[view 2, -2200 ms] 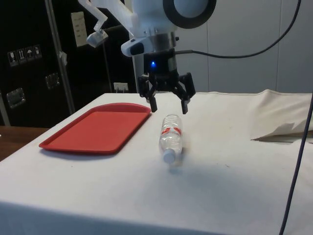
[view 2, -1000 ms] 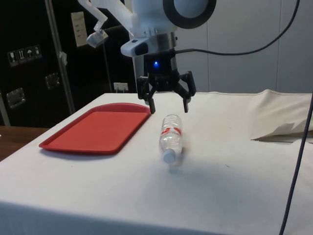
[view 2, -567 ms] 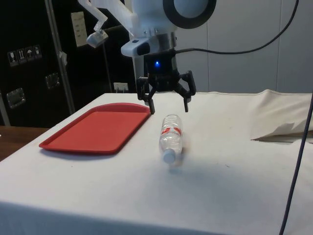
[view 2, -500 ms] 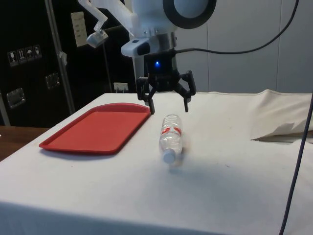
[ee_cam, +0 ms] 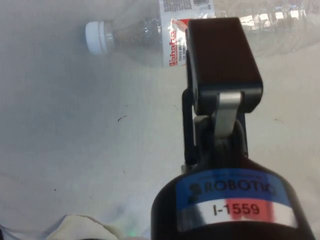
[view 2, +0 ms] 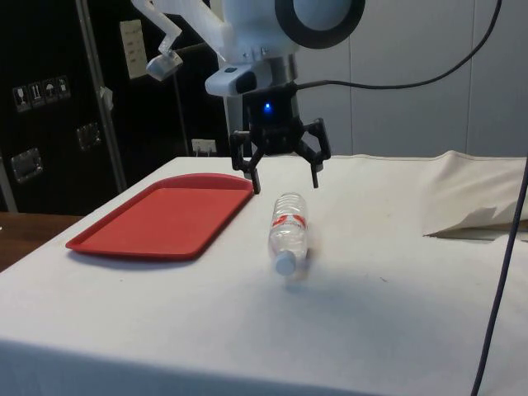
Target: Place the bottle upright on the tray.
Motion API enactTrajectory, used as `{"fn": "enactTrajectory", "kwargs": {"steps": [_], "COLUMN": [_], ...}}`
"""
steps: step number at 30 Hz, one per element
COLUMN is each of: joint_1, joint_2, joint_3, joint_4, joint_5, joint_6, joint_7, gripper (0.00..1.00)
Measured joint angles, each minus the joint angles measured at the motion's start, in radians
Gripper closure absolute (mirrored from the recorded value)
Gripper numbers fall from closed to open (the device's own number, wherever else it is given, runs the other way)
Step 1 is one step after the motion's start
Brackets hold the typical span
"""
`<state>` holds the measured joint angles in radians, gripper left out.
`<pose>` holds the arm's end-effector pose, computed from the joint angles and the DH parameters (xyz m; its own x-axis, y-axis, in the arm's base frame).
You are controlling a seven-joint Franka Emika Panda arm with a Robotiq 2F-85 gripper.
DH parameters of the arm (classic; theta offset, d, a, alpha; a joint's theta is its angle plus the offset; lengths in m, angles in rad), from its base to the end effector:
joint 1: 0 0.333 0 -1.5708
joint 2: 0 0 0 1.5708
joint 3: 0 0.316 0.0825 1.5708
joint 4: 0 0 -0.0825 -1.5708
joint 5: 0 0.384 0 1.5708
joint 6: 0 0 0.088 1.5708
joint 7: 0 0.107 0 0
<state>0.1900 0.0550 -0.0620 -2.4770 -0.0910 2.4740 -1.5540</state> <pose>0.4650 0.0599 0.2645 -0.1846 0.9812 -0.0564 0.9817 0.1813 -0.0590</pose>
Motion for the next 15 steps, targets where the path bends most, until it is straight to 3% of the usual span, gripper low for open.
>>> {"fn": "enactTrajectory", "kwargs": {"steps": [15], "joint_1": [0.000], "joint_2": [0.001], "joint_3": [0.000], "joint_4": [0.000], "joint_5": [0.000], "joint_6": [0.000], "joint_7": [-0.083], "gripper": [0.00]}}
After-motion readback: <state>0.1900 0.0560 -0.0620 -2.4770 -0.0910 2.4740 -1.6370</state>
